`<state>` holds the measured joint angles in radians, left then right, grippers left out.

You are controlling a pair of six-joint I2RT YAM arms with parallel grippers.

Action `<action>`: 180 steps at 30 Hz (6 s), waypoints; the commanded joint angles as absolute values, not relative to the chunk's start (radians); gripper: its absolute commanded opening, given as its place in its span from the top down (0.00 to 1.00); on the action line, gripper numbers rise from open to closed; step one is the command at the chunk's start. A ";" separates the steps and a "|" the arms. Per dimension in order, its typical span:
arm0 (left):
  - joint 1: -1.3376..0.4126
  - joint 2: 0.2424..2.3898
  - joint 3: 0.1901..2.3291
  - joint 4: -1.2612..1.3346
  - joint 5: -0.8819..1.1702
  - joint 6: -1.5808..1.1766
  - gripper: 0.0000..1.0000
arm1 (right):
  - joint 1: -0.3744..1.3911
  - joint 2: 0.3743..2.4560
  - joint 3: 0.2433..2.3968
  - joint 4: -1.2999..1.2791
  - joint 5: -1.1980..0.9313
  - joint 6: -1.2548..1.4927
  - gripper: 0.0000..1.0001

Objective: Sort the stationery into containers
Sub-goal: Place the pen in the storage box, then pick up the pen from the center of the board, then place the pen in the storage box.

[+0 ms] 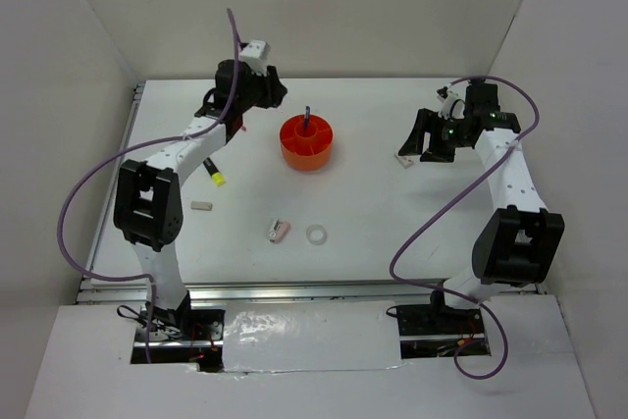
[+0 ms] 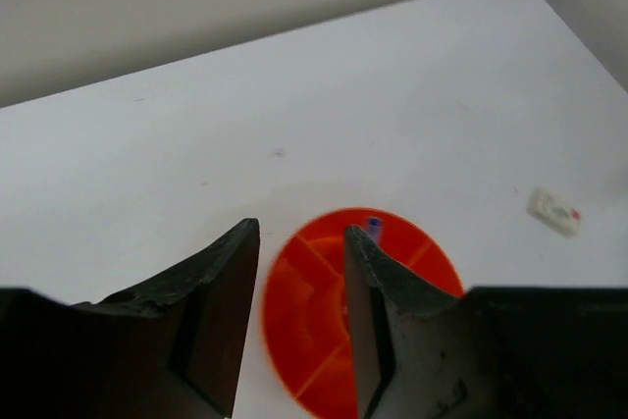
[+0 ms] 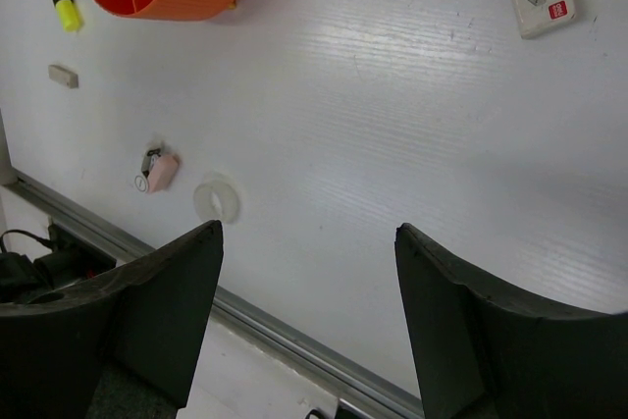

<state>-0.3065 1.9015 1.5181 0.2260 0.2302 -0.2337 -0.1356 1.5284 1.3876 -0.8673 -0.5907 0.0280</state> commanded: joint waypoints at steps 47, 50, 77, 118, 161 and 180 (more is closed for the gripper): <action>-0.098 2.479 2.092 -0.284 -0.437 -0.555 0.36 | -0.138 1.649 1.430 -0.867 -0.583 0.055 0.26; -0.094 2.500 2.109 -0.281 -0.430 -0.548 0.37 | -0.138 1.657 1.437 -0.870 -0.580 0.057 0.26; -0.098 1.923 1.792 -0.408 0.176 -0.729 1.00 | -0.074 1.362 1.362 -0.857 -0.663 -0.254 0.25; -0.400 1.447 1.215 -0.535 0.426 -0.900 1.00 | 1.114 1.252 0.911 0.120 -0.103 -1.264 0.39; -0.062 1.434 1.370 -0.433 0.482 -0.680 0.01 | 0.737 1.178 1.061 0.215 -0.308 -0.579 1.00; 0.118 1.338 1.120 -0.053 0.669 -0.462 0.01 | 0.434 1.707 1.514 0.204 -0.402 0.281 1.00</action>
<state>0.1131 1.3655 1.1103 -0.1326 0.6205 -0.5442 0.4385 1.7065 1.4864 0.1188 -0.4080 0.2123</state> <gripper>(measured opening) 0.993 0.152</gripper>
